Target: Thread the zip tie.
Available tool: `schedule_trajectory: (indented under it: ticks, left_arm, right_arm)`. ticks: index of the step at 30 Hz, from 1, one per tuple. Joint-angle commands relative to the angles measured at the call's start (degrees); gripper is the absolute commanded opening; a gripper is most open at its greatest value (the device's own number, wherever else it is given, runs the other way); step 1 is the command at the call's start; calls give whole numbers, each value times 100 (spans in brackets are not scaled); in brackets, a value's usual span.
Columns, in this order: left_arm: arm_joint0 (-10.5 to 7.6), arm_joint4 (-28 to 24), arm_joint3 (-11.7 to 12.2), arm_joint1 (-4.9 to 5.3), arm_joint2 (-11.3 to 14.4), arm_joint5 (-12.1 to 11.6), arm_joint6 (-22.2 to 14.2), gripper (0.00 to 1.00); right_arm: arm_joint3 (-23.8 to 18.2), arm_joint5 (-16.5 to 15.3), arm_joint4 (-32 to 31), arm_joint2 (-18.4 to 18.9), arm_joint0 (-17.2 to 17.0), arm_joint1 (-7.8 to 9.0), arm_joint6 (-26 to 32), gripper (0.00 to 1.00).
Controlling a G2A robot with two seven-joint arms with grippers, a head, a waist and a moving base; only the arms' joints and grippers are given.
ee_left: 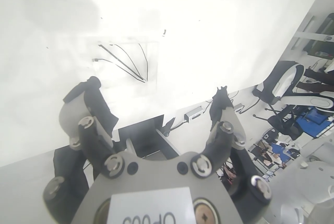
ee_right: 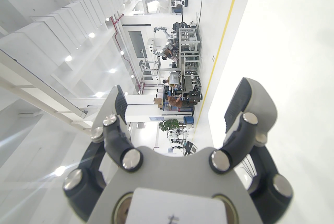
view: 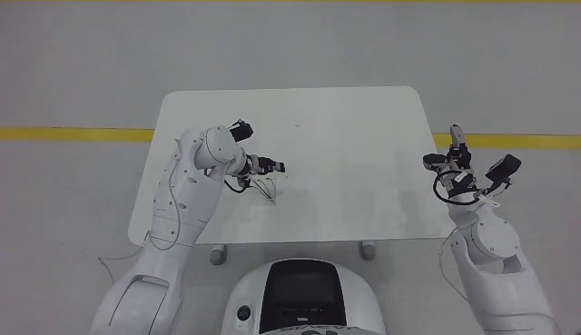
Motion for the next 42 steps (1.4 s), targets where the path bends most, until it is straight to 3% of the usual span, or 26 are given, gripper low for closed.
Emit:
schedule_trajectory:
  ticks: [1,7,10,19,21,23,26,32,42]
  left_arm:
    - [1,-2,-1,-1,-2,0,0,100]
    - [79,-114,-17,-5,79,0,18,100]
    - [58,-235,149,-4,67,0,0,100]
    - [16,-182,132,3,91,0,0,100]
    - [77,-399,32,2,66,-96,90,100]
    - [81,-322,36,27,45,0,52,100]
    - [33,-339,176,38,50,0,0,100]
    - [-361,-444,810,50,358,0,0,100]
    - [-1038,-690,1477,95,1135,0,0,100]
  right_arm:
    - [0,0,0,0,0,0,0,100]
    - [0,0,0,0,0,0,0,100]
    - [0,0,0,0,0,0,0,100]
    - [0,0,0,0,0,0,0,100]
    - [0,0,0,0,0,0,0,100]
    - [0,0,0,0,0,0,0,100]
    - [0,0,0,0,0,0,0,100]
    - [0,0,0,0,0,0,0,100]
    - [0,0,0,0,0,0,0,100]
